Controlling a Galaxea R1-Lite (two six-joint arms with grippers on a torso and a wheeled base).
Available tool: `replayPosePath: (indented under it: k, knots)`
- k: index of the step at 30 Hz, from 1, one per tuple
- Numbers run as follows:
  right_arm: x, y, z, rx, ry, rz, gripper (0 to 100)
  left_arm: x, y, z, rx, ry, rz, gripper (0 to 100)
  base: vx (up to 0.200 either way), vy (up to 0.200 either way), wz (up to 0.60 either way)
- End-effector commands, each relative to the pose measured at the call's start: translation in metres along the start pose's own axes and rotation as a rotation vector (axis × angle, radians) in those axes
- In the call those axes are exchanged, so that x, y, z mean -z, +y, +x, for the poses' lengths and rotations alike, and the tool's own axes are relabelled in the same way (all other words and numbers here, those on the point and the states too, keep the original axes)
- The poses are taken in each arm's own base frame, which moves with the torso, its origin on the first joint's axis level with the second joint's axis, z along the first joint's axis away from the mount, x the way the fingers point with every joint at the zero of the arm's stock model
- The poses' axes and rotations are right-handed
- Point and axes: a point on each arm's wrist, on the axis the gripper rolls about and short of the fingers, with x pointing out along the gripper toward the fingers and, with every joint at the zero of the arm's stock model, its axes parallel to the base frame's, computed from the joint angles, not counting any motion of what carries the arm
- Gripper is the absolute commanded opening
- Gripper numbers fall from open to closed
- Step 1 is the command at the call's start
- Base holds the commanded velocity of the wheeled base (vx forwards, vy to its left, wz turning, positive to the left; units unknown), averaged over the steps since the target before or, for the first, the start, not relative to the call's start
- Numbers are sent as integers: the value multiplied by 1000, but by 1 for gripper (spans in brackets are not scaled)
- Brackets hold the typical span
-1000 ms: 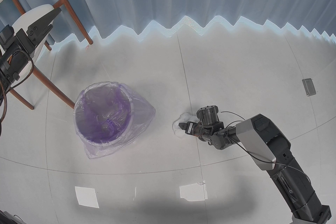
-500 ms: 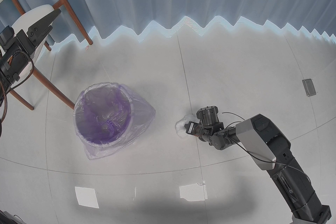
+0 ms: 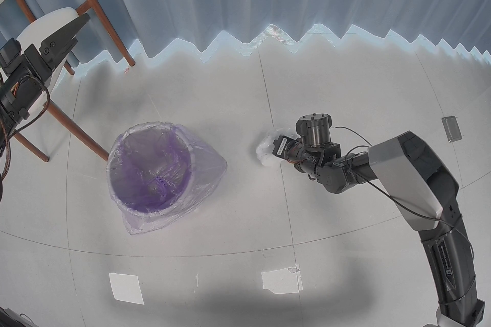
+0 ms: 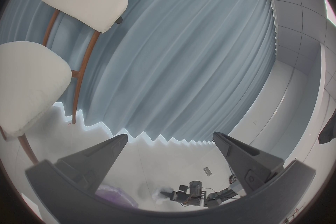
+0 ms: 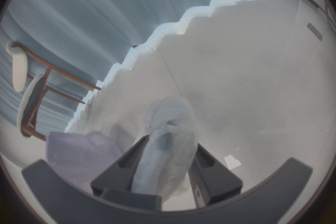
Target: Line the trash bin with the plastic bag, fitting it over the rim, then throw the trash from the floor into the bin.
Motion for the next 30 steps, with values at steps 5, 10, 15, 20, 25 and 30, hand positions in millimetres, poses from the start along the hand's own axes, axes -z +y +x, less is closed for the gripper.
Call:
replayPosePath:
  k: [5,10,15,20,25,30]
  knots:
    - [30,9,-152,-38,131,-155,0,12,2,-6,-17,38,15,100,0,0,0]
    - [52,-8,-188,-75,110,-324,0,27,1,-9,-15,89,42,100,0,80,0]
    - [59,-16,-195,-205,-201,-403,0,44,-3,-12,47,161,9,100,0,200,0]
    - [59,-18,-191,-205,-226,-410,0,50,-7,-11,64,180,-8,100,0,200,0]
    - [40,-6,-191,-235,-310,-384,0,57,-9,-12,74,200,-6,100,0,200,0]
    - [30,8,-185,-273,-372,-373,0,67,-13,-13,94,231,21,100,0,200,0]
